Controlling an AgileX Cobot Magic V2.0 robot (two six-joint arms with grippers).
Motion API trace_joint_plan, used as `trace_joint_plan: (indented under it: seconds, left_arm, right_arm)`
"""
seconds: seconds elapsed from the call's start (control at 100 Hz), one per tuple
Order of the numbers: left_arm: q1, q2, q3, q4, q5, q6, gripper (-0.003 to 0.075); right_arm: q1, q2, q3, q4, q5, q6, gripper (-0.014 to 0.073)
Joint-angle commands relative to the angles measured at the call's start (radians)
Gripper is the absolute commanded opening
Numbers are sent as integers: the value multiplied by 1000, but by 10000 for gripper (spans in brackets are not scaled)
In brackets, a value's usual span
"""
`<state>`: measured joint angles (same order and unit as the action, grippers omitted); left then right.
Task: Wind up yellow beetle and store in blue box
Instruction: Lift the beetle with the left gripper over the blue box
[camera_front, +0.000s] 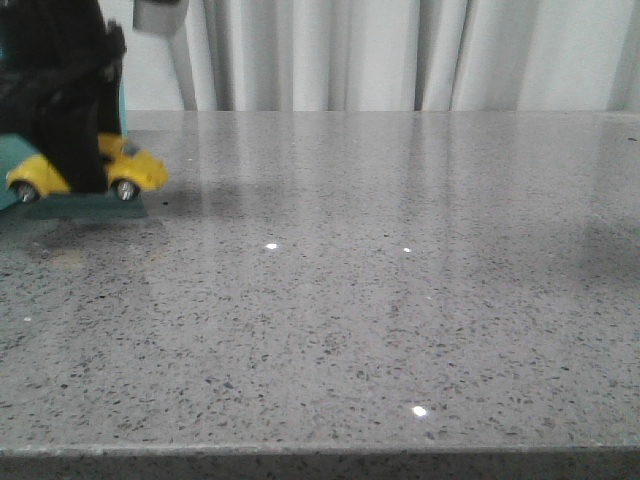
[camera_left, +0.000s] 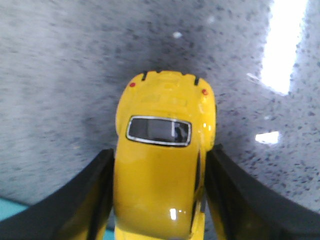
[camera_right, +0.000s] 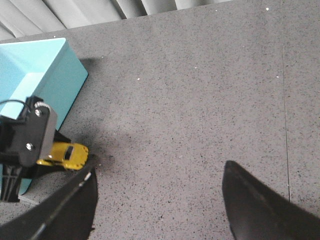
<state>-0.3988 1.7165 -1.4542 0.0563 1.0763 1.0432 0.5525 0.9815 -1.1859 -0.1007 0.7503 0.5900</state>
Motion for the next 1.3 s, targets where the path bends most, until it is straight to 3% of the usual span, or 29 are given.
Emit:
trace_joint_plan:
  seconds: [0.0, 0.12, 0.36, 0.57, 0.8, 1.29]
  left_arm:
    - [-9, -69, -102, -16, -16, -46, 228]
    - [-1, -94, -250, -14, -22, -235, 229]
    - [124, -131, -479, 56, 18, -822, 228]
    - [307, -124, -480, 56, 148, -1018, 228]
    - [426, -67, -443, 51, 193, -1050, 228]
    - [435, 80, -342, 44, 179, -1050, 229]
  right_arm:
    - [1, -18, -22, -16, -81, -10, 528]
    - [1, -18, -22, -16, -84, -10, 528]
    - [1, -18, -22, -16, -84, -10, 528]
    - [1, -18, -22, -16, -84, -10, 528]
    - [1, -18, -22, -16, -85, -10, 528]
    - [1, -18, -22, -16, -88, -10, 528]
